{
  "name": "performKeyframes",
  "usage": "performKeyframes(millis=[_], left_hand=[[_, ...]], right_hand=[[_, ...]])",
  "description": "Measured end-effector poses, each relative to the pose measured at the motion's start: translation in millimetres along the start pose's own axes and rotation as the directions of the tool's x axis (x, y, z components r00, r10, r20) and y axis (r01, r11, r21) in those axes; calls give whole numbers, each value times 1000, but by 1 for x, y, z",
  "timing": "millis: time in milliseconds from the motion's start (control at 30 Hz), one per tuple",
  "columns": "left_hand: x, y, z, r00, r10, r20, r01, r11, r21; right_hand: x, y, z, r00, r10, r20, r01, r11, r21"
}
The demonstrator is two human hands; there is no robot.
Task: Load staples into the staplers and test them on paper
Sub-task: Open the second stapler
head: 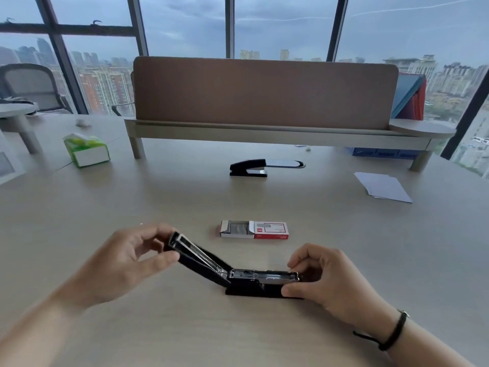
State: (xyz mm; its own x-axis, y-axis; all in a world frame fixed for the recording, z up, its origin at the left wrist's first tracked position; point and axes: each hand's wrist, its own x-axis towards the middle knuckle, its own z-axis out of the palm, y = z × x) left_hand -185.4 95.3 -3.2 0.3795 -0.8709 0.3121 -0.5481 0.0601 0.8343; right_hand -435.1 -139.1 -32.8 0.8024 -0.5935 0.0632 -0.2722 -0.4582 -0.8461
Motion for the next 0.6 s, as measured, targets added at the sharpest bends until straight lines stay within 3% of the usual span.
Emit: performKeyframes(millis=[167, 300, 600], left_hand=[[-11, -22, -12, 989, -118, 86, 96, 970, 224], [-10, -27, -9, 982, -144, 124, 94, 934, 345], [-12, -29, -9, 982, -165, 97, 123, 933, 338]], right_hand=[[2, -2, 1, 1000, -16, 20, 16, 1000, -15], [0, -2, 3, 1000, -21, -1, 21, 999, -43], [1, -4, 2, 1000, -24, -8, 23, 999, -31]])
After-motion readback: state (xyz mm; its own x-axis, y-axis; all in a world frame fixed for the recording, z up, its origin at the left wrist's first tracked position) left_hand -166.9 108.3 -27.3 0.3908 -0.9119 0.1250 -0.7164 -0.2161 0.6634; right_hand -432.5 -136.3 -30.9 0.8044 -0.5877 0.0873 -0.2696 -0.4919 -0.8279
